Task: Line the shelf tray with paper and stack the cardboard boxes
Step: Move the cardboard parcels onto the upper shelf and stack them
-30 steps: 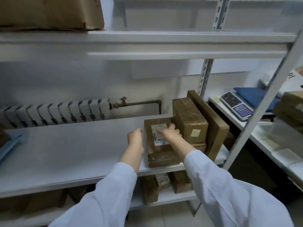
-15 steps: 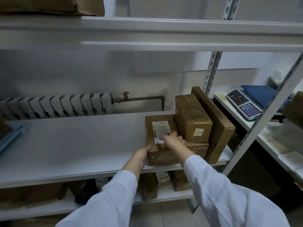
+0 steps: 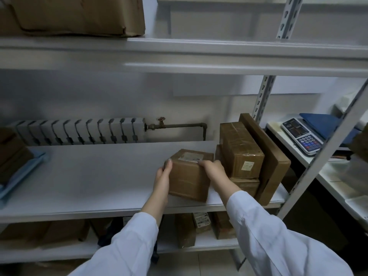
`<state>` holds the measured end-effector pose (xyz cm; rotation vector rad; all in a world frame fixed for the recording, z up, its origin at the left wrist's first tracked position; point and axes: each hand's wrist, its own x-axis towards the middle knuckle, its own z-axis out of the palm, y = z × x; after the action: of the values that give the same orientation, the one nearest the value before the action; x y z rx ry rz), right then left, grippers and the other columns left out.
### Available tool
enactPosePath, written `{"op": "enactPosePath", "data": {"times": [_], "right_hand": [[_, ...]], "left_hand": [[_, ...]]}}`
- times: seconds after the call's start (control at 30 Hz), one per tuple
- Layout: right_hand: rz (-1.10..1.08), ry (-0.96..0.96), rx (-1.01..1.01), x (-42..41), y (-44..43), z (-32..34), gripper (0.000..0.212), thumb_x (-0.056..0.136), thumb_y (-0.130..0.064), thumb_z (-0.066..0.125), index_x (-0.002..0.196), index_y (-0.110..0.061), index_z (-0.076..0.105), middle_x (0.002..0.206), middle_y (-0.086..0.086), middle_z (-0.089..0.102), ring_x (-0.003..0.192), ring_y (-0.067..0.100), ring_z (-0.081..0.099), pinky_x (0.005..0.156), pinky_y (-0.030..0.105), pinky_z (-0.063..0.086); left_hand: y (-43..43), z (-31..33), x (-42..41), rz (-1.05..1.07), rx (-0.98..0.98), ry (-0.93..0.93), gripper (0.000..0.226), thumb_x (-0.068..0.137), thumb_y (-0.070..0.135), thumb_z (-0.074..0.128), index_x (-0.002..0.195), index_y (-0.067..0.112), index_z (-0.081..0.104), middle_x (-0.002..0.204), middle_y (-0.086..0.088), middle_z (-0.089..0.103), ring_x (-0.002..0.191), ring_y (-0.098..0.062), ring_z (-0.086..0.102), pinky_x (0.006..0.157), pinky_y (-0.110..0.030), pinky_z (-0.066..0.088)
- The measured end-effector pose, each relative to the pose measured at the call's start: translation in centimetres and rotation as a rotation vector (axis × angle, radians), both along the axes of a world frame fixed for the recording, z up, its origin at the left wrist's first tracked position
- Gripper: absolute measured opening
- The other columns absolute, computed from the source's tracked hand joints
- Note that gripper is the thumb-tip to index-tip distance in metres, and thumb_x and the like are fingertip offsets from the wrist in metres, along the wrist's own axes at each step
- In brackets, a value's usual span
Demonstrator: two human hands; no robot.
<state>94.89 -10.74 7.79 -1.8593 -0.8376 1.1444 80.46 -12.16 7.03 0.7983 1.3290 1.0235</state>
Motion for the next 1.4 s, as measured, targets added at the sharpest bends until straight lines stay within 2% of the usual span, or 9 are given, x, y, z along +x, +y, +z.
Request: {"op": "enactPosePath", "data": {"times": [0.13,0.27,0.43,0.53,0.63,0.77,0.97,1.2,1.4], "right_hand": [[-0.025,0.116,0.097,-1.2,-0.4,2.9,0.070,0.085,-0.053,0.053,0.136,-0.008,0.041,0.128,0.011,0.053,0.116,0.031,0.052,0.103,0.044,0.040],[-0.037,0.174,0.192,-2.3,-0.2,4.5,0.092,0.054,-0.070,0.053,0.126,-0.014,0.057,0.123,0.007,0.062,0.110,0.027,0.059,0.102,0.043,0.042],[-0.047,0.195,0.264,-3.7,-0.1,6.5,0.109,0.045,-0.081,0.045,0.135,-0.020,0.049,0.131,0.004,0.057,0.117,0.027,0.055,0.105,0.046,0.039],[-0.057,0.132,0.302,-4.6,-0.2,7.7,0.110,0.043,-0.086,0.037,0.132,-0.023,0.052,0.134,0.005,0.054,0.122,0.028,0.051,0.106,0.049,0.036],[-0.073,0.065,0.329,-5.0,-0.1,8.8,0.113,0.044,-0.093,0.031,0.131,-0.024,0.053,0.135,0.005,0.053,0.125,0.031,0.047,0.107,0.051,0.033],[-0.088,0.012,0.336,-5.3,0.6,9.3,0.126,0.035,-0.103,0.024,0.130,-0.025,0.054,0.134,0.004,0.055,0.126,0.030,0.047,0.108,0.051,0.032],[-0.077,-0.098,0.316,-6.5,-1.0,11.6,0.107,0.046,-0.093,0.028,0.127,-0.028,0.054,0.127,0.003,0.058,0.117,0.033,0.051,0.101,0.055,0.037],[-0.090,-0.338,0.307,-8.3,-5.9,15.7,0.069,0.074,-0.070,0.038,0.122,-0.022,0.049,0.122,0.009,0.053,0.114,0.035,0.048,0.099,0.051,0.039],[0.052,-0.527,0.402,-9.0,-8.5,18.3,0.036,0.090,-0.050,0.046,0.086,-0.019,0.063,0.092,0.006,0.066,0.088,0.025,0.061,0.087,0.044,0.049]], "left_hand": [[-0.2,2.3,-1.5,-0.047,0.173,0.085,0.049,0.091,0.046,0.050,0.132,0.019,0.046,0.124,-0.008,0.058,0.102,-0.022,0.057,0.081,-0.032,0.048],[-0.3,4.3,-3.3,-0.043,0.237,0.110,0.056,0.087,0.038,0.061,0.137,0.023,0.041,0.128,-0.002,0.053,0.104,-0.019,0.053,0.086,-0.031,0.043],[-1.2,7.1,-5.4,-0.068,0.247,0.059,0.061,0.087,0.040,0.061,0.141,0.027,0.034,0.128,0.004,0.048,0.099,-0.021,0.056,0.080,-0.040,0.052],[-1.5,8.3,-6.6,-0.028,0.293,0.096,0.049,0.087,0.043,0.059,0.131,0.024,0.047,0.124,0.000,0.057,0.103,-0.025,0.059,0.085,-0.051,0.053],[-1.8,9.6,-8.2,-0.022,0.273,0.087,0.034,0.089,0.049,0.054,0.112,0.025,0.055,0.109,-0.002,0.062,0.095,-0.026,0.061,0.079,-0.054,0.055],[-2.4,11.1,-10.2,0.001,0.227,0.014,0.040,0.089,0.052,0.052,0.107,0.017,0.057,0.107,-0.007,0.061,0.098,-0.032,0.060,0.070,-0.054,0.056],[-3.2,13.1,-12.0,-0.007,0.185,-0.025,0.038,0.090,0.054,0.049,0.106,0.020,0.055,0.093,-0.001,0.058,0.081,-0.024,0.057,0.059,-0.045,0.056],[-4.5,14.1,-15.1,-0.126,0.138,-0.051,0.037,0.086,0.058,0.050,0.094,0.024,0.062,0.096,-0.004,0.065,0.086,-0.024,0.062,0.053,-0.037,0.057],[-5.0,14.4,-17.6,-0.194,0.191,-0.117,0.034,0.090,0.057,0.045,0.094,0.029,0.065,0.095,-0.005,0.069,0.092,-0.027,0.063,0.074,-0.044,0.055]]}}
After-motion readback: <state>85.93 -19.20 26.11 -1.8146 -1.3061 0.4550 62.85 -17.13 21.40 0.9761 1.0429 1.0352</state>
